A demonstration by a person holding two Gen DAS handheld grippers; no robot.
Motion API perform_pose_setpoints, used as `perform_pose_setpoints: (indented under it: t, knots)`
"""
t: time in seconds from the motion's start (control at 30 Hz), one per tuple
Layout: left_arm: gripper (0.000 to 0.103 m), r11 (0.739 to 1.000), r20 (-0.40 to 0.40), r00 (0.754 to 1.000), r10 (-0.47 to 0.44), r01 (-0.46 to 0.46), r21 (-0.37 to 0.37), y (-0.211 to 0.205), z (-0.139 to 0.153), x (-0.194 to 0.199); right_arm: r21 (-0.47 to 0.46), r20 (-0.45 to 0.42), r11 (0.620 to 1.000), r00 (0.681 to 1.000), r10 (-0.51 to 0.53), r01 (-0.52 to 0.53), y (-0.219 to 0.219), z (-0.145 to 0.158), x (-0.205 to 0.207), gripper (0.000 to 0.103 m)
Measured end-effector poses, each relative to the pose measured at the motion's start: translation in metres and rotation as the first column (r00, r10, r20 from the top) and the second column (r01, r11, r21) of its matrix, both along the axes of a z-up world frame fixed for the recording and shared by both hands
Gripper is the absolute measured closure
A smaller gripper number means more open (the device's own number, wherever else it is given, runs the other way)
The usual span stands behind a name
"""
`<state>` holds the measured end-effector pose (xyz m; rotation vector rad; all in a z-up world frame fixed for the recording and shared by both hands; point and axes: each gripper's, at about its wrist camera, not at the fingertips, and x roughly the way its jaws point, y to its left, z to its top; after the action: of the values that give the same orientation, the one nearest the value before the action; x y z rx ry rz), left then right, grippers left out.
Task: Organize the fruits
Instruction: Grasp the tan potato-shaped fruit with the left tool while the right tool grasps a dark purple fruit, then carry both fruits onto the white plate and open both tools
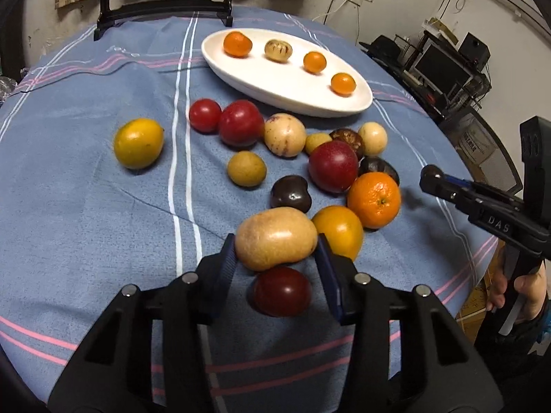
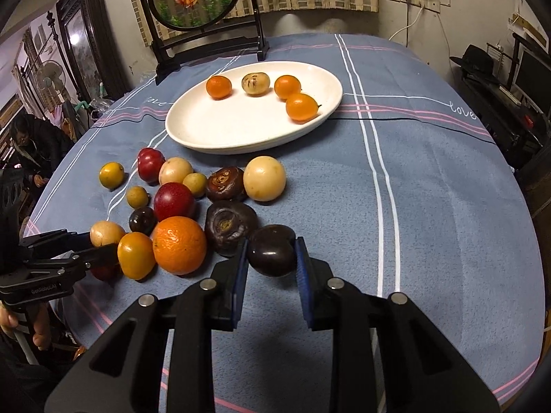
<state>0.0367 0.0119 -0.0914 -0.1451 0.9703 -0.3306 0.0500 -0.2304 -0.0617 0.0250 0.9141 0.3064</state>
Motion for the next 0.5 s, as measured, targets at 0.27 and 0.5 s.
perform_pose_setpoints:
  t: [0.27,0.5]
  knots:
    - [0.057,1.000,0.070,0.998,-0.004,0.005,-0.011,0.007,0.031,-0.007,0.000,0.029,0.999,0.999,0.039,-0.039,0.015,0.011,-0.004,0.076]
    - [0.057,1.000,0.115,0.993,-0.012,0.010,0.013,0.005,0.049,0.014,-0.005,0.043,0.998,0.997,0.057,-0.057,0.028,0.018,0.000,0.076]
